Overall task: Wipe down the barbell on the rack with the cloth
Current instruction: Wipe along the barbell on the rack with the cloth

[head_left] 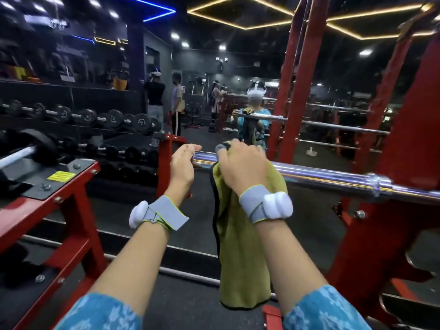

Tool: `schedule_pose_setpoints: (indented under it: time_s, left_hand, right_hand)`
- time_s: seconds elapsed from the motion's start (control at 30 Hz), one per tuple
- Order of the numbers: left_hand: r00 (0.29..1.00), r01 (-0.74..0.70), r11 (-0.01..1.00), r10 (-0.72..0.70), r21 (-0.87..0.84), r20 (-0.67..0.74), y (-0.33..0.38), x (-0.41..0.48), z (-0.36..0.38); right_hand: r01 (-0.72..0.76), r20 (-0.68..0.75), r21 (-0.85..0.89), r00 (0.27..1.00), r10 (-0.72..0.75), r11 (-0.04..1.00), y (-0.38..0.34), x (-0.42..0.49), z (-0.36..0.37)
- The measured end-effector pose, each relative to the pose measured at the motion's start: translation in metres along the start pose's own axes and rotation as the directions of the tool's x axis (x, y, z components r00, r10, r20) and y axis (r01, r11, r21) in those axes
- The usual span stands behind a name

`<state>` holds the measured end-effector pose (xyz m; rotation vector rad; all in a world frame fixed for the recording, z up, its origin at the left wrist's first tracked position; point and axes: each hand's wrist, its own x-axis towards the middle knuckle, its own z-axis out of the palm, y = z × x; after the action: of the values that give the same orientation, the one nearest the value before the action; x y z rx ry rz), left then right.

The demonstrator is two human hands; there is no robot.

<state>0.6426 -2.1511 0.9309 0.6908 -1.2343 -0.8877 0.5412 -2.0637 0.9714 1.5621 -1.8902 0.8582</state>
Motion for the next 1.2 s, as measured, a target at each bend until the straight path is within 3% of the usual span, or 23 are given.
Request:
schedule_pose_setpoints:
  time_s: [0.13, 0.23, 0.27, 0.33, 0.4, 0.5, 0.63, 0.7, 0.83, 0.9, 1.03, 1.13, 1.2]
  left_hand:
    - [1.000, -0.002, 1.000, 0.002, 0.004, 0.020, 0.003, -0.001, -0.003]
    - [1.000, 0.002, 0.999, -0.002, 0.033, 0.024, 0.004, -0.003, -0.003]
    - [1.000, 0.008, 0.999, -0.009, 0.035, 0.018, 0.005, -0.003, -0.003]
    - [0.999, 0.023, 0.999, -0.024, 0.024, 0.023, 0.004, 0.000, -0.001]
    - [0.999, 0.049, 0.999, -0.049, -0.007, 0.025, 0.004, 0.001, -0.001]
    - [0.992, 0.120, 0.988, -0.116, -0.095, 0.050, 0.004, 0.001, -0.004]
    - [0.963, 0.260, 0.944, -0.237, -0.205, 0.131, 0.005, -0.002, -0.008]
    - [0.947, 0.309, 0.917, -0.272, -0.252, 0.174, 0.005, 0.000, -0.008]
    - [0.932, 0.352, 0.900, -0.311, -0.256, 0.188, 0.008, 0.004, -0.010]
    - [0.911, 0.403, 0.864, -0.344, -0.303, 0.228, 0.011, 0.001, -0.013]
    - [0.877, 0.476, 0.768, -0.377, -0.428, 0.299, 0.015, 0.001, -0.018]
    - [0.876, 0.479, 0.757, -0.382, -0.445, 0.293, 0.021, -0.002, -0.023]
    - [0.871, 0.484, 0.773, -0.382, -0.410, 0.308, 0.022, -0.003, -0.023]
  right_hand:
    - [0.217, -0.142, 0.030, 0.967, -0.211, 0.976, -0.008, -0.019, 0.021]
    - [0.159, -0.238, 0.003, 0.959, -0.154, 0.987, 0.010, -0.023, 0.023]
    - [0.097, -0.235, 0.021, 0.968, -0.090, 0.995, 0.010, -0.021, 0.020]
    - [-0.023, -0.099, 0.043, 0.995, 0.027, 0.999, 0.001, -0.013, 0.007]
    - [-0.040, 0.029, 0.013, 0.999, 0.040, 0.999, -0.011, 0.000, 0.003]
    - [0.079, 0.041, 0.006, 0.996, -0.079, 0.997, -0.032, 0.006, 0.011]
    - [0.305, -0.151, 0.067, 0.944, -0.292, 0.950, -0.030, -0.013, 0.028]
    - [0.349, -0.230, 0.068, 0.917, -0.326, 0.935, -0.016, -0.019, 0.031]
    - [0.138, -0.222, 0.095, 0.968, -0.114, 0.986, -0.020, -0.013, 0.028]
    - [0.109, -0.160, 0.100, 0.983, -0.092, 0.989, -0.035, -0.005, 0.028]
    - [0.253, -0.177, 0.046, 0.954, -0.241, 0.966, -0.052, -0.008, 0.039]
    - [0.399, -0.283, 0.008, 0.880, -0.381, 0.917, -0.037, -0.021, 0.050]
    - [0.402, -0.336, -0.037, 0.857, -0.390, 0.915, -0.024, -0.026, 0.051]
